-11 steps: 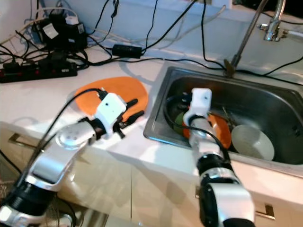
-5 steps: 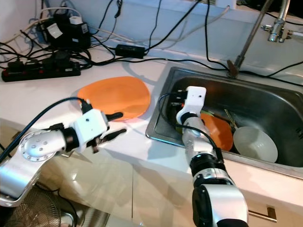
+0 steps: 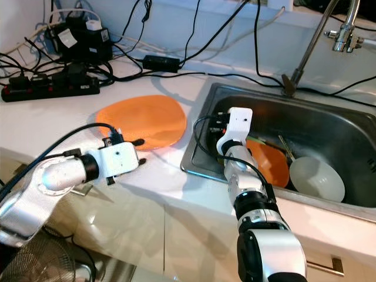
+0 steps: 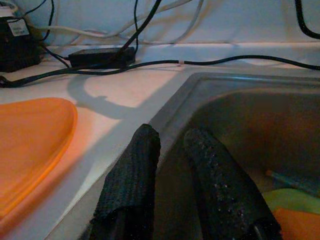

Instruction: Kitchen organization

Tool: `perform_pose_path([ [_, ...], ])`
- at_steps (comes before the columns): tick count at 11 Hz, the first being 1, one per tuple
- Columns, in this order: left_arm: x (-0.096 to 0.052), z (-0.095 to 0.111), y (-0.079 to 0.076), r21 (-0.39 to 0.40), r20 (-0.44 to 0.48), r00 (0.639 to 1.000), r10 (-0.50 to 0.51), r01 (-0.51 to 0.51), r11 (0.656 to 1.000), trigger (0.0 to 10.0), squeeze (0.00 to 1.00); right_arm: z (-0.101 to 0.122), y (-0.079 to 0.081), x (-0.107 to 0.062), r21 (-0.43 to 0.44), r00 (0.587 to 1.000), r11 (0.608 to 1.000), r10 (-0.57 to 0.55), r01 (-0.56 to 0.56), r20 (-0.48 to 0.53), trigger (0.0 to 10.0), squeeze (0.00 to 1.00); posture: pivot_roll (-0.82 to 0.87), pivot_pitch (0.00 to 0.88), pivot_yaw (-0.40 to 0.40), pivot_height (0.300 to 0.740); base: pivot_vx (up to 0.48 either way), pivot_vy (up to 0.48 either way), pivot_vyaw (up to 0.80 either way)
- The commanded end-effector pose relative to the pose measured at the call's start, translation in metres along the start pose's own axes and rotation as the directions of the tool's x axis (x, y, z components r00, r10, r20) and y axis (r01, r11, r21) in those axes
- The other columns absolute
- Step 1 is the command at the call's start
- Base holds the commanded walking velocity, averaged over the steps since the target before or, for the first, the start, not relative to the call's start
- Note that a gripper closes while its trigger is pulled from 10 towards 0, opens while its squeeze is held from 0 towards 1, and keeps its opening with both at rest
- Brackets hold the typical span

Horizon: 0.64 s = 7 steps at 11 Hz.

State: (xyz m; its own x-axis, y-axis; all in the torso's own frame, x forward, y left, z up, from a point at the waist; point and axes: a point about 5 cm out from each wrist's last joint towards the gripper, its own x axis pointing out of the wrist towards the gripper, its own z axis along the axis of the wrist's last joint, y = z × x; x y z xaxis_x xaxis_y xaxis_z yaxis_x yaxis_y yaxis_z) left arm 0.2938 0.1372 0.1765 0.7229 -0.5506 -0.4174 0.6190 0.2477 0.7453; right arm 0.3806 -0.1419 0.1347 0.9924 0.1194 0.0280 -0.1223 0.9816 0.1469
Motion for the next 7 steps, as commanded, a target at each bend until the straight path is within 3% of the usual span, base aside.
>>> perform_pose_path([
  [1,0.004,0.000,0.000,0.055,-0.021,1.000,-0.003,0.004,0.998,10.0,0.00,0.005,0.000,0.001,0.003,1.000,1.000,-0.002,0.002,0.016,10.0,0.00,0.27,0.000,-0.042,0.740,0.000,0.000,0.00],
  [7,0.037,-0.009,-0.007,0.137,-0.142,0.989,-0.037,0.057,0.989,10.0,0.00,0.007,-0.001,0.002,0.001,1.000,1.000,-0.012,0.012,0.024,10.0,0.00,0.25,0.000,-0.029,0.740,0.000,0.000,0.00],
])
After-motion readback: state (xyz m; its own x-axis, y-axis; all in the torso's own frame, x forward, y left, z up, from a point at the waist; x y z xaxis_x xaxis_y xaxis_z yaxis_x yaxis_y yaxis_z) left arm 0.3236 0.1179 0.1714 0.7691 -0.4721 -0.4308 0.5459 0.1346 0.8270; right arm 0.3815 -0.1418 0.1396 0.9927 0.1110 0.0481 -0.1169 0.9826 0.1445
